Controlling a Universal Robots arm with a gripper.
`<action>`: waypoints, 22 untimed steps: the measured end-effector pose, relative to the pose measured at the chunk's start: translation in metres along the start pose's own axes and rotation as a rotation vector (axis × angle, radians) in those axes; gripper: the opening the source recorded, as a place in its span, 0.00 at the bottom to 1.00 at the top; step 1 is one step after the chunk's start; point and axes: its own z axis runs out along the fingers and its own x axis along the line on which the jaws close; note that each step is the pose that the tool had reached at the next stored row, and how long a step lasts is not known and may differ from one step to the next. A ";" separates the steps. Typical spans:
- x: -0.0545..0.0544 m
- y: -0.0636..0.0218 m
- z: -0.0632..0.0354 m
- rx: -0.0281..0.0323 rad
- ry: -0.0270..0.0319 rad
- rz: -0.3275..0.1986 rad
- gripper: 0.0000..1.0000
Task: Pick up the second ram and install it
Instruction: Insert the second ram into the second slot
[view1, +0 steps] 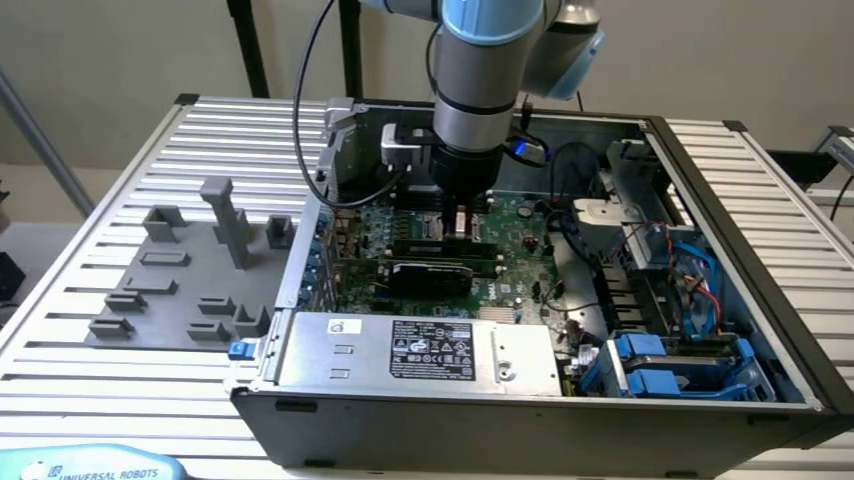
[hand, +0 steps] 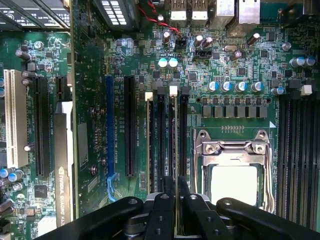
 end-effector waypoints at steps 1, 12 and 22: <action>0.000 0.0001 0.0002 0.0000 0.0000 0.000 0.14; 0.000 0.0008 0.0031 -0.0001 0.0001 0.000 0.14; 0.000 0.0010 -0.0097 -0.0001 -0.0054 0.000 0.22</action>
